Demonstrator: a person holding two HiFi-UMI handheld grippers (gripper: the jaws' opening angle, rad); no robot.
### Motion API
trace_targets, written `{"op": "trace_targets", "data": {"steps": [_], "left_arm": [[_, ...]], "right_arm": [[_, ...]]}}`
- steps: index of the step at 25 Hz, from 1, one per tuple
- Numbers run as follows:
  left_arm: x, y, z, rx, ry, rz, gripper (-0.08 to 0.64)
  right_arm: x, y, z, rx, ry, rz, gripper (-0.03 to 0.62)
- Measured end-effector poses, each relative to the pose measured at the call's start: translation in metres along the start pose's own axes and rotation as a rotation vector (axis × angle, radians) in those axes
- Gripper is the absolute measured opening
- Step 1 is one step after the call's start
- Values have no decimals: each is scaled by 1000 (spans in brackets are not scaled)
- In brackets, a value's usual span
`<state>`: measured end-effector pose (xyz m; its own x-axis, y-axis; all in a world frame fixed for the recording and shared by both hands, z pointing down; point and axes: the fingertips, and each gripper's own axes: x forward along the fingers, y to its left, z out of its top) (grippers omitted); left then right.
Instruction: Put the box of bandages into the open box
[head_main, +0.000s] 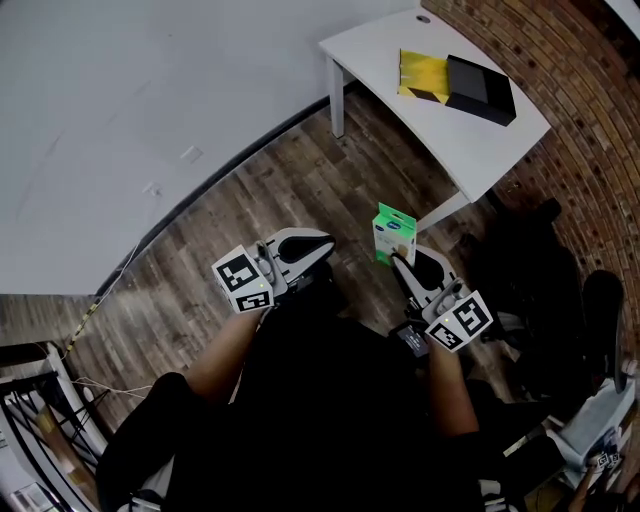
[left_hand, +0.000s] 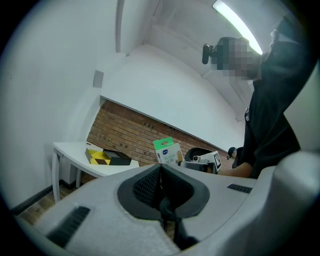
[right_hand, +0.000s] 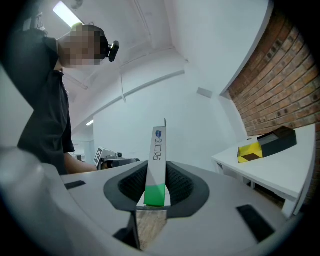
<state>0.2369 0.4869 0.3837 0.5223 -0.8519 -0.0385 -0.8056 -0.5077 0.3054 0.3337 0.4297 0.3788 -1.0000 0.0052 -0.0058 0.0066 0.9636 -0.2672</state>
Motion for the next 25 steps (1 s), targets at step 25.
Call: {"op": "trace_targets", "data": {"steps": [25], "left_arm": [[36, 217, 71, -61, -83, -76, 15]], "right_arm": [[163, -143, 64, -53, 5, -108, 94]]}}
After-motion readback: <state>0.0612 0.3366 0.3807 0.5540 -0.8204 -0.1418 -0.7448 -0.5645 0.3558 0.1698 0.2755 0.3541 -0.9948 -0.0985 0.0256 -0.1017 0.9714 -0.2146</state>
